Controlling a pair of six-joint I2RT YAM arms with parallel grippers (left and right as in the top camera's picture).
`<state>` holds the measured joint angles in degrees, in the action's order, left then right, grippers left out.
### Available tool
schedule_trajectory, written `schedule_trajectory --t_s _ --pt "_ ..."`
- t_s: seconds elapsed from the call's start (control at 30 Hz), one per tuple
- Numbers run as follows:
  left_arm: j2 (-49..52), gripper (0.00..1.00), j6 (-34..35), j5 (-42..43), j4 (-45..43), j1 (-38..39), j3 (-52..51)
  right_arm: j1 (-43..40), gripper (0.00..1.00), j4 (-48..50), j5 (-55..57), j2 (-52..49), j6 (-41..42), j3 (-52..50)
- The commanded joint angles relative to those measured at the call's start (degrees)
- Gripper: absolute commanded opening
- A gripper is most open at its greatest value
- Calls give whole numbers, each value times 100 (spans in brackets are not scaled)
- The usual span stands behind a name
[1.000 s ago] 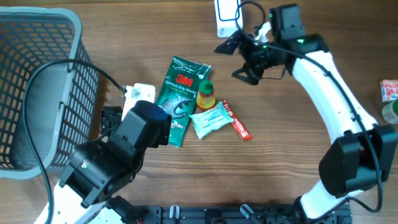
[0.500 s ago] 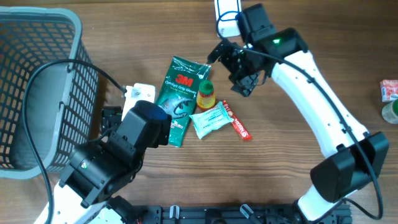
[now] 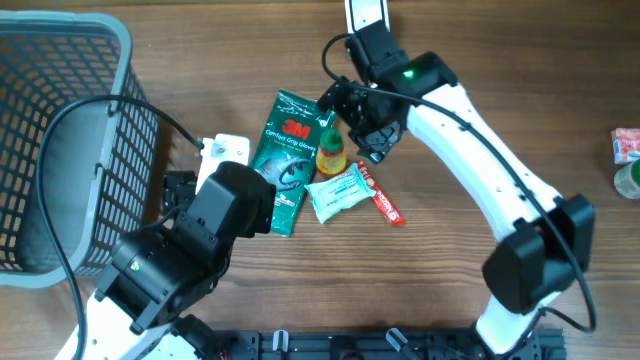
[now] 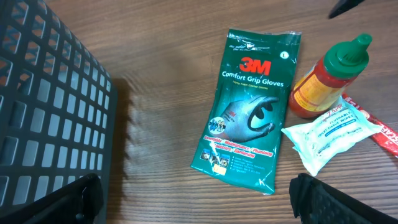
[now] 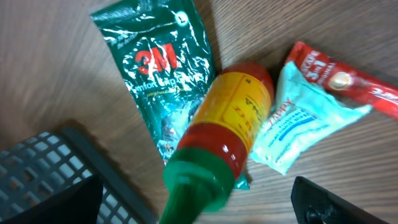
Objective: Scan the item barcode
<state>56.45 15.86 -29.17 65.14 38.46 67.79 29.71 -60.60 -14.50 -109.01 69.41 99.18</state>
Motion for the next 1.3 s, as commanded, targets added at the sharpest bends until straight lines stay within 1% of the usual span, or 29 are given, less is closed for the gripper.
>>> schedule_trajectory --t_s 0.0,0.1,0.23,0.3,0.33,0.5,0.6,0.67,0.77,0.83,1.0,1.1,1.2,1.27 --pt "-2 100 114 22 -15 -11 20 221 95 109 28 -337 111 109" --pt "-2 100 111 22 -15 -11 20 249 89 118 35 -411 111 109" --pt "-2 100 114 22 -15 -11 20 247 79 85 120 -490 114 109" --pt "-2 100 114 22 -15 -11 20 249 72 72 127 -549 107 109" --pt "-2 100 114 22 -15 -11 20 254 65 52 144 -586 105 109" --pt "-2 100 114 22 -15 -11 20 254 45 -52 306 -601 -94 109" --pt "-2 100 111 22 -15 -11 20 254 39 -52 315 -601 -315 111" --pt "-2 100 111 22 -15 -11 20 251 39 -42 317 -584 -468 111" --pt "-2 100 114 22 -15 -11 20 175 38 -50 315 -546 -1106 181" --pt "-2 100 111 22 -15 -11 20 87 38 -114 308 -514 -1751 291" --pt "-2 100 114 22 -15 -11 20 -317 38 -737 321 -409 -3541 748" --pt "-2 100 114 22 -15 -11 20 -597 38 -1086 586 -363 -4175 977" --pt "-2 100 111 22 -15 -11 20 -861 39 -1379 695 -358 -5154 1176" --pt "-2 100 111 22 -15 -11 20 -968 38 -1515 942 -358 -5600 1180"
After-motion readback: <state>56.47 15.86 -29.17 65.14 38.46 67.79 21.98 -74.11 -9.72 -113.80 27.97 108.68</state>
